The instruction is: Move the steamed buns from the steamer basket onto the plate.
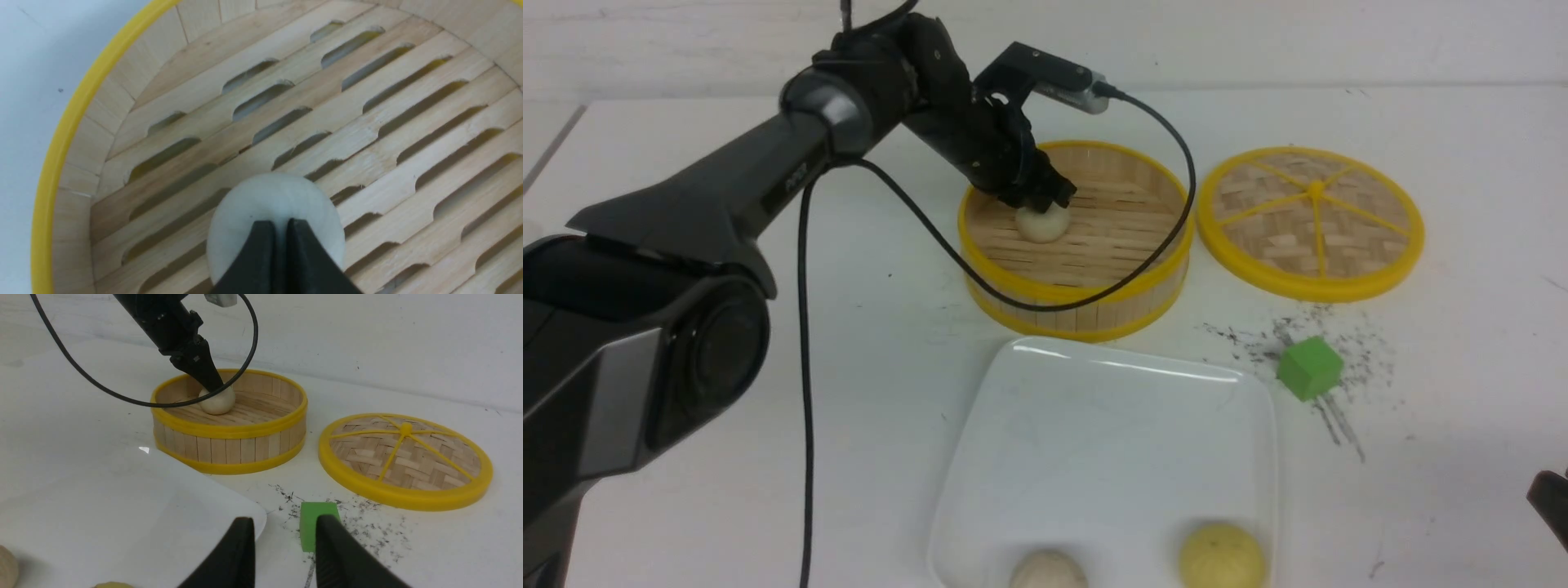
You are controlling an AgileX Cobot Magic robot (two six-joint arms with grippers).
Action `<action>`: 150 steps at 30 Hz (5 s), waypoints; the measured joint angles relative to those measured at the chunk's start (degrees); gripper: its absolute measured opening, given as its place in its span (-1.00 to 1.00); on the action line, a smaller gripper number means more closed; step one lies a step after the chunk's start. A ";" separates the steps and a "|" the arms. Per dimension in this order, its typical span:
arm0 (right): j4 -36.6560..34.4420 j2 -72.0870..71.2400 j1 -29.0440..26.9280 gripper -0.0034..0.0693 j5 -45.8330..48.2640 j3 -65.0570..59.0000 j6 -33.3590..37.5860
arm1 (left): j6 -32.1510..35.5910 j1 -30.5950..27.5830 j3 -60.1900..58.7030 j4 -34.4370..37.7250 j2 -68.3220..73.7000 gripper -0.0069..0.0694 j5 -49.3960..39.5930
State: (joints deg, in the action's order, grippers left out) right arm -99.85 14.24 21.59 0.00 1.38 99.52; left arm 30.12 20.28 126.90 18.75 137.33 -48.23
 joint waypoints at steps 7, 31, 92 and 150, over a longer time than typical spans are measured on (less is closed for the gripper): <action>0.00 0.00 0.00 -0.25 0.00 0.00 0.00 | -2.39 0.00 0.00 -0.16 0.00 -0.77 -0.06; 0.00 0.00 0.00 -0.25 0.00 0.00 0.00 | -7.84 0.00 0.00 -5.21 -18.44 -0.77 -18.79; 0.00 0.00 0.00 -0.25 0.00 0.00 0.00 | 20.27 0.02 -62.82 29.71 -36.79 -0.76 -1.83; 0.00 -0.96 0.00 -0.25 0.00 0.00 0.00 | 11.63 0.02 -62.82 13.31 -73.04 -0.10 31.82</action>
State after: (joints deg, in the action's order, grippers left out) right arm -99.85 13.27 21.59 0.00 1.38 99.52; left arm 41.75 20.30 64.08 32.06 64.29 -16.41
